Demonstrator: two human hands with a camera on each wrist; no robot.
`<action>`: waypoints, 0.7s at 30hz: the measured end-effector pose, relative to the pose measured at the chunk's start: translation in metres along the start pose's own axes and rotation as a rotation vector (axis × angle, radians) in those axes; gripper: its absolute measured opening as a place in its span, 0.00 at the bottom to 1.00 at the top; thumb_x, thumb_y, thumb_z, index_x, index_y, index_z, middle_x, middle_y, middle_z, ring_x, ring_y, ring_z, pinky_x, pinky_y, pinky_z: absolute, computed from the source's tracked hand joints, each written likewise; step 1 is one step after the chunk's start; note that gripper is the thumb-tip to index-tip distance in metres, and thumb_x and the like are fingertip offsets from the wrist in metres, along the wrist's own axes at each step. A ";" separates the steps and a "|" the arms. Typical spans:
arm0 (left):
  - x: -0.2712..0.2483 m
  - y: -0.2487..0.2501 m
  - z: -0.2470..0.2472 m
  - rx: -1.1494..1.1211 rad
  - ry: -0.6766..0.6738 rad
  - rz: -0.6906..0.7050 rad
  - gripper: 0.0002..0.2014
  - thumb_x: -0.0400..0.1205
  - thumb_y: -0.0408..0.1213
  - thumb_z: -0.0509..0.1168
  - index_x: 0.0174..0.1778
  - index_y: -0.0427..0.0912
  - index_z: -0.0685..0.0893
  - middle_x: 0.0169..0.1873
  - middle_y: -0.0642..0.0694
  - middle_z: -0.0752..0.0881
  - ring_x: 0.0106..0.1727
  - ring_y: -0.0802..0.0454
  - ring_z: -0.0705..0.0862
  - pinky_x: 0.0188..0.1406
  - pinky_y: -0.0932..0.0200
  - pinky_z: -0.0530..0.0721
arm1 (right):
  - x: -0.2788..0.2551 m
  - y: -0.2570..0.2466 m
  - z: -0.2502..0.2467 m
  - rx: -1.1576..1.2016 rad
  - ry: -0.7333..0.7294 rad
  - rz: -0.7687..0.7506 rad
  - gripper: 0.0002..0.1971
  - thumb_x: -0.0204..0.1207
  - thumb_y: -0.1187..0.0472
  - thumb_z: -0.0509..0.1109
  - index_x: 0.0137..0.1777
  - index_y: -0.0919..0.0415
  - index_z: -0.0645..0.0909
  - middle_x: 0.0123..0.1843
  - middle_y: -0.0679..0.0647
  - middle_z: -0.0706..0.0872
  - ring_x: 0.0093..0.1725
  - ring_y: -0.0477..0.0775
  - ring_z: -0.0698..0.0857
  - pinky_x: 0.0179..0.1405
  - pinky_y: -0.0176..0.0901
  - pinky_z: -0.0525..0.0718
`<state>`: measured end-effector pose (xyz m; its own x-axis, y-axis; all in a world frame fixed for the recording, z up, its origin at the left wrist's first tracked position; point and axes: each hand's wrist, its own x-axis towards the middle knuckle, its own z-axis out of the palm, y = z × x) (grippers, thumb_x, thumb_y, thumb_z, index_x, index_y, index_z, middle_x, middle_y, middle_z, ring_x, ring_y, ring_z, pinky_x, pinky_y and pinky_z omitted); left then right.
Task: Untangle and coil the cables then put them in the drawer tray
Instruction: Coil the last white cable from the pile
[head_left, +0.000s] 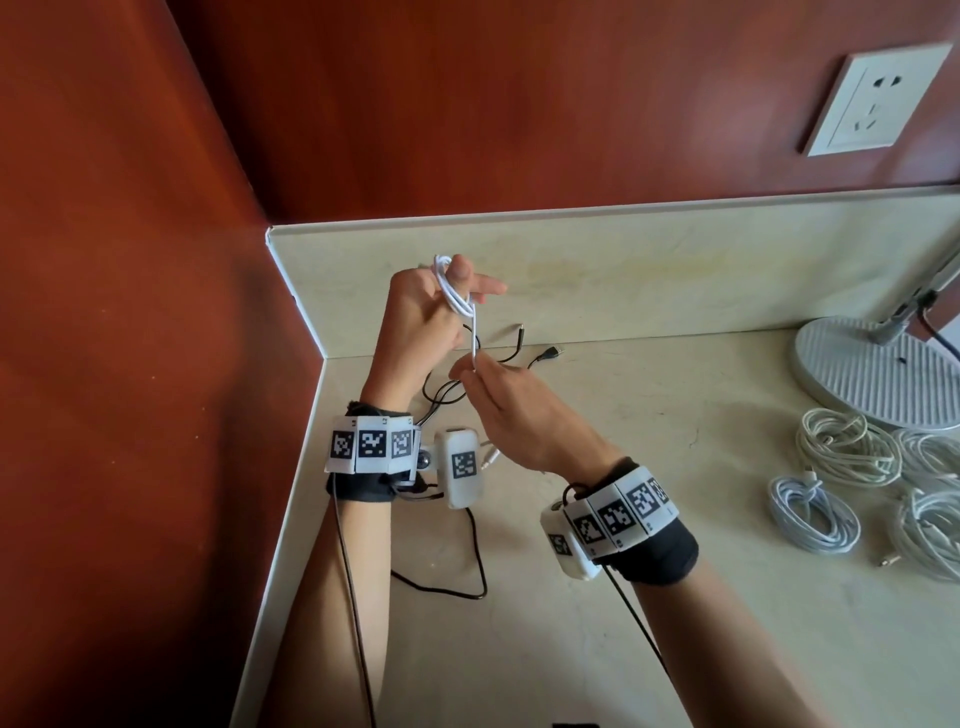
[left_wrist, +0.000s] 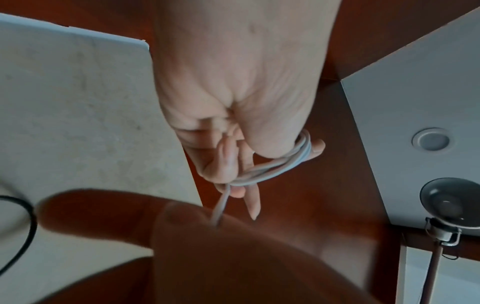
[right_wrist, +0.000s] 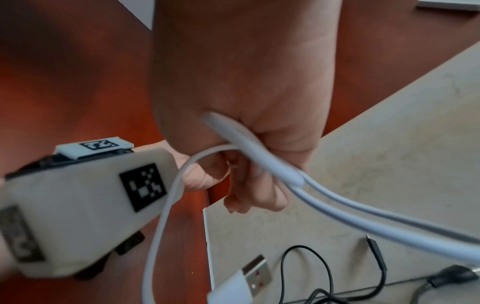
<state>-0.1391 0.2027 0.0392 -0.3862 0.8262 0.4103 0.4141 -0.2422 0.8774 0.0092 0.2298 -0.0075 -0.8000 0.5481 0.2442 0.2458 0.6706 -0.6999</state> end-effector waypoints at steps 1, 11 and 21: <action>0.000 -0.001 0.000 -0.021 0.003 -0.016 0.28 0.93 0.54 0.53 0.41 0.47 0.94 0.33 0.33 0.86 0.21 0.60 0.71 0.22 0.65 0.69 | -0.001 0.000 0.001 -0.009 -0.006 0.007 0.13 0.93 0.58 0.54 0.62 0.64 0.78 0.42 0.55 0.86 0.39 0.58 0.81 0.43 0.57 0.77; 0.008 -0.041 -0.018 0.270 0.134 -0.045 0.28 0.73 0.54 0.64 0.19 0.32 0.74 0.35 0.38 0.93 0.33 0.55 0.79 0.37 0.52 0.82 | -0.002 0.017 -0.017 -0.201 0.023 0.166 0.10 0.88 0.56 0.62 0.51 0.55 0.83 0.40 0.52 0.88 0.40 0.61 0.85 0.37 0.54 0.81; 0.004 -0.023 0.000 0.576 -0.277 -0.365 0.26 0.80 0.51 0.70 0.22 0.39 0.71 0.21 0.50 0.68 0.29 0.50 0.64 0.27 0.53 0.63 | 0.017 0.007 -0.053 -0.337 0.398 -0.133 0.12 0.77 0.42 0.77 0.42 0.49 0.90 0.34 0.44 0.90 0.33 0.51 0.85 0.31 0.49 0.82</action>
<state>-0.1503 0.2113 0.0206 -0.3918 0.9196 -0.0279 0.6953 0.3158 0.6456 0.0265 0.2701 0.0273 -0.5827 0.5508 0.5976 0.3707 0.8345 -0.4077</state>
